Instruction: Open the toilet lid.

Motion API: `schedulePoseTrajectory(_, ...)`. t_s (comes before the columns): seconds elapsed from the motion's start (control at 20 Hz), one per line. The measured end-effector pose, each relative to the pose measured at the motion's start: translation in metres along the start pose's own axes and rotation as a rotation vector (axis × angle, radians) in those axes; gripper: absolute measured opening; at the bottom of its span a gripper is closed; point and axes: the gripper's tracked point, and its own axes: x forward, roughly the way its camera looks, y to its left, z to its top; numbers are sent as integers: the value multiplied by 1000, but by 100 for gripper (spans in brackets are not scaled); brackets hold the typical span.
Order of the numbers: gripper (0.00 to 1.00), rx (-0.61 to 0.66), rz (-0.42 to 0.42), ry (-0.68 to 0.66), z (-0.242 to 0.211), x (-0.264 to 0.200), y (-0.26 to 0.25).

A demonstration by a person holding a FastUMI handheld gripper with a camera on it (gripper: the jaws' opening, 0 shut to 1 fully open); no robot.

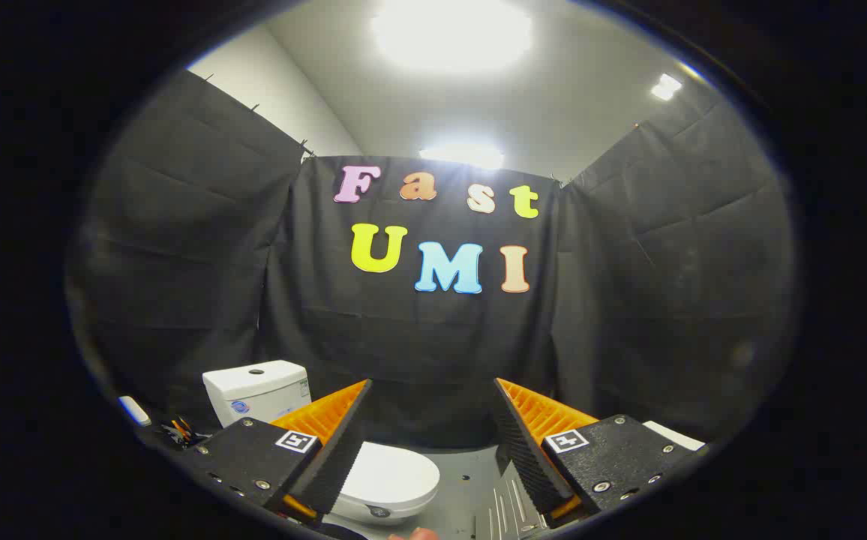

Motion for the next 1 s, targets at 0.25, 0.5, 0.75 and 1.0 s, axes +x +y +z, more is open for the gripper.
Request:
schedulePoseTrajectory(0.25, 94, 2, -15, 12, -1, -3, -3)
schedulePoseTrajectory(0.5, 95, -36, -52, 55, -17, 3, -16)
schedulePoseTrajectory(0.75, 95, -58, -77, 85, -28, 6, -29)
schedulePoseTrajectory(1.0, 95, -38, -81, 83, -33, 9, -35)
